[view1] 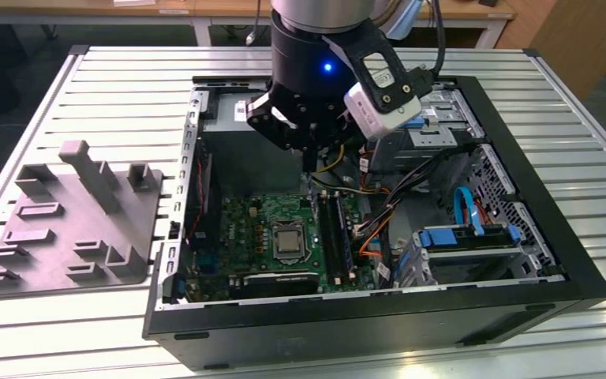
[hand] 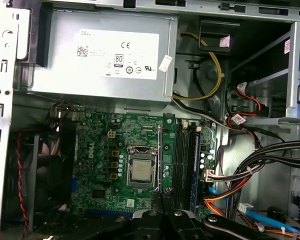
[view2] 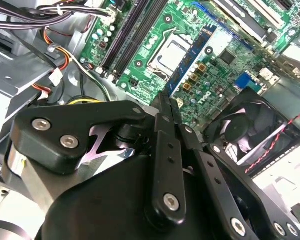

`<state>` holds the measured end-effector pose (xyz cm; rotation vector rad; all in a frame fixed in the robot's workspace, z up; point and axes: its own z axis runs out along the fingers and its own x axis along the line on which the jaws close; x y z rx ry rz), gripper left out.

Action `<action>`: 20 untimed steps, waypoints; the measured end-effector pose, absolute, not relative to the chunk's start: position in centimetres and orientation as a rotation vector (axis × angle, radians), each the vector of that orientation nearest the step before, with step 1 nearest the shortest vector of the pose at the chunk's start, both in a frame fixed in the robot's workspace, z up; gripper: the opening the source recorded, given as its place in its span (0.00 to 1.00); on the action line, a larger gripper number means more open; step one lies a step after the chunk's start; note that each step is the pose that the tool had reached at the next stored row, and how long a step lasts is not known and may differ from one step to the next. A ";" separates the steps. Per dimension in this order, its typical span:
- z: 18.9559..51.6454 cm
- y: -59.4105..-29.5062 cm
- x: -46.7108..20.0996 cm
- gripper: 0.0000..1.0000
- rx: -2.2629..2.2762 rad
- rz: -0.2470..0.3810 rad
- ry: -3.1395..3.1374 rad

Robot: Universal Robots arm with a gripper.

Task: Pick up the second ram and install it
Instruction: 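Insert the second ram into the second slot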

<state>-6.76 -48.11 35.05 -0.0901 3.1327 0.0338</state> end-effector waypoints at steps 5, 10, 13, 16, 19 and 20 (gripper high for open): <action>34.8 -48.1 -6.5 0.11 -0.090 0.040 3.132; 34.2 -48.1 -6.4 0.11 -0.090 0.040 3.133; 34.0 -48.1 -6.2 0.11 -0.090 0.040 3.133; 33.8 -48.1 -6.0 0.11 -0.090 0.040 3.132; 33.5 -48.1 -6.0 0.11 -0.090 0.041 3.132; 33.4 -48.1 -6.0 0.11 -0.090 0.041 3.132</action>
